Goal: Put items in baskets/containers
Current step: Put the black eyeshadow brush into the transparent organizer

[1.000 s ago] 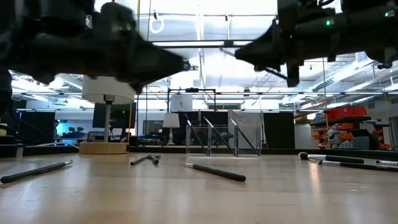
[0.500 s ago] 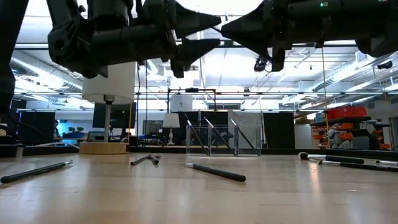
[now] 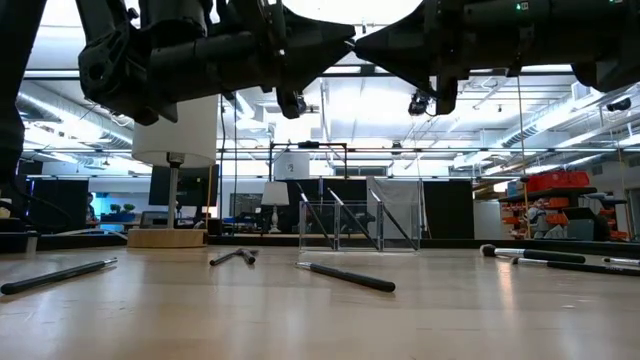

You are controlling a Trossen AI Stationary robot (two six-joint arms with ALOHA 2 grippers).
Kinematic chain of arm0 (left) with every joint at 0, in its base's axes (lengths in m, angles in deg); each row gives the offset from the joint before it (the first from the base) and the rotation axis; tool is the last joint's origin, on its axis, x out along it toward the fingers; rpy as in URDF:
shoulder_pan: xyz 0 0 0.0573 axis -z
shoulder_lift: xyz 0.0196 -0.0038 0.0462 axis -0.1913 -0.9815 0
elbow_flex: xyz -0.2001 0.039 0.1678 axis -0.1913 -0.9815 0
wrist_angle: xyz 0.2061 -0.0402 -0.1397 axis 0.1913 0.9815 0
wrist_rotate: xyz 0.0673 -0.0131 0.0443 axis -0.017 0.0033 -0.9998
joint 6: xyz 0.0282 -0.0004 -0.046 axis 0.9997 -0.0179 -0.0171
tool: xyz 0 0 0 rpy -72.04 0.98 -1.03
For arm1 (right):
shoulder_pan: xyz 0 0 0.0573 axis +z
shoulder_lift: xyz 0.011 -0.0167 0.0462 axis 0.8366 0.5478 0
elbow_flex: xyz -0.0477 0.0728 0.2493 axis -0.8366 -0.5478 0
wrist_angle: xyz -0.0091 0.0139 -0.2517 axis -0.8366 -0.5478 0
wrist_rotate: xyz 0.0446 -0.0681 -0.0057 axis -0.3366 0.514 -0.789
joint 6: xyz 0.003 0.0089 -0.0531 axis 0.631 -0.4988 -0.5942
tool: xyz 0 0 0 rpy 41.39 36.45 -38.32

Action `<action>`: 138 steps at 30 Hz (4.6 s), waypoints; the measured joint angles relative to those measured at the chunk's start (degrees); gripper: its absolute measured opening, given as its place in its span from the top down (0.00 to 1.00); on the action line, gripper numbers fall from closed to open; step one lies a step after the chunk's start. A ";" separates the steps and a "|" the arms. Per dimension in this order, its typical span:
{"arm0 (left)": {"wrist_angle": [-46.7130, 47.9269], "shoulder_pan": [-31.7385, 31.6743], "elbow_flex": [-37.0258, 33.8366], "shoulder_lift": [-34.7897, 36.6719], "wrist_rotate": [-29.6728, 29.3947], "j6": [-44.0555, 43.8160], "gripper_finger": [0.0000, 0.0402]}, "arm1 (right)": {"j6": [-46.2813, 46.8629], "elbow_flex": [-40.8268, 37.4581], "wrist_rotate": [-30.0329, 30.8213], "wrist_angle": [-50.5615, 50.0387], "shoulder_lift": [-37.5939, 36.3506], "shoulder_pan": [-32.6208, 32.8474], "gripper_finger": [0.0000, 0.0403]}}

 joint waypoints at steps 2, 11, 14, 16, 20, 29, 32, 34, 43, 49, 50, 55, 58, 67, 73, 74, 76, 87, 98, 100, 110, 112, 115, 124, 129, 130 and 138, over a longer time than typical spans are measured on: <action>0.03 -0.04 0.00 0.00 1.04 0.39 0.91 | -0.20 0.00 -0.01 -0.03 0.00 0.04 0.99; 1.42 0.02 0.04 0.63 3.01 0.24 0.97 | -3.68 0.05 0.44 -1.92 -0.85 1.59 0.94; 4.29 0.00 -0.02 2.23 3.06 -0.08 0.97 | -4.87 0.02 5.60 -6.46 -3.31 3.36 0.89; 7.51 0.02 0.04 3.68 3.02 -0.08 0.97 | -4.86 0.02 10.77 -12.39 -6.02 4.73 0.85; 20.21 -0.30 2.49 7.12 2.05 -0.01 0.97 | 0.48 0.02 15.43 -27.16 -13.00 6.41 0.75; 74.12 -3.23 23.59 8.96 -0.91 3.38 0.97 | 14.77 0.02 7.74 -49.52 -19.51 6.27 0.53; 80.35 -3.26 27.88 8.15 -2.38 5.35 0.96 | 14.80 0.02 7.13 -49.57 -16.63 5.27 0.49; 80.85 -3.26 29.33 8.16 -2.17 5.89 0.95 | 14.71 0.02 7.54 -48.09 -14.28 4.19 0.49; 81.90 -3.26 29.80 8.22 -1.59 5.67 0.95 | 2.59 1.35 7.59 -28.47 -3.74 -0.17 0.51; 81.95 -3.23 29.79 8.22 -1.63 5.54 0.95 | -1.45 7.61 2.07 -31.97 -2.19 -3.10 0.56; 82.00 -3.25 29.79 8.23 -1.80 5.51 0.95 | -1.66 8.33 2.08 -33.53 -2.16 -3.38 0.58; 82.02 -3.23 29.77 8.24 -1.63 5.47 0.93 | -0.61 10.84 2.04 -40.15 -2.16 -3.70 0.75; 82.03 -3.19 29.75 8.22 -1.43 5.49 0.92 | 1.05 10.93 2.06 -40.99 -2.16 -3.70 0.89; 84.35 -3.15 29.68 10.48 -2.30 8.93 0.77 | 8.31 8.33 1.54 -42.34 -2.21 -3.52 0.97; 100.07 -3.03 29.01 17.24 -7.23 7.83 0.59 | 13.14 4.32 6.94 -41.65 -5.72 -4.18 0.97; 100.11 -2.84 27.74 18.28 -8.19 7.34 0.57 | 13.15 4.09 7.56 -41.39 -6.90 -4.52 0.97; 97.15 -2.39 23.63 20.32 -9.62 6.46 0.55 | 12.64 3.59 8.02 -41.24 -9.86 -5.49 0.97; 55.36 -2.21 -4.71 24.27 -9.81 1.38 0.53 | 6.51 3.43 -1.59 -41.48 -18.49 -20.91 0.98; 29.61 -2.16 -18.51 24.30 -12.17 -3.06 0.53 | 7.79 3.37 -8.87 -45.26 -14.95 -35.33 0.98; 29.09 -2.16 -19.28 24.30 -12.62 -4.12 0.53 | 8.96 3.37 -11.19 -46.30 -13.55 -36.44 0.98; 29.08 -2.16 -19.67 24.28 -13.31 -5.06 0.53 | 12.74 5.15 -18.41 -54.45 -10.73 -39.13 0.98; 29.08 -2.16 -19.67 24.28 -13.62 -5.07 0.53 | 12.97 6.93 -19.38 -58.99 -10.47 -39.43 0.98; 28.86 -2.16 -19.67 24.24 -13.83 -5.08 0.53 | 12.98 9.01 -20.75 -64.83 -10.12 -39.76 0.98; 27.92 -2.16 -19.67 24.24 -13.83 -5.08 0.53 | 12.92 9.46 -21.93 -65.64 -8.28 -40.59 0.94; 27.88 -2.16 -19.67 24.24 -13.83 -5.08 0.53 | 12.94 9.46 -22.51 -65.66 -7.57 -40.94 0.93; 27.88 -2.16 -19.67 24.24 -13.83 -5.08 0.53 | 12.94 9.46 -22.56 -65.69 -7.56 -40.94 0.93; 27.88 -2.16 -19.67 24.24 -13.82 -5.06 0.53 | 12.72 9.46 -22.51 -65.68 -7.56 -40.97 0.92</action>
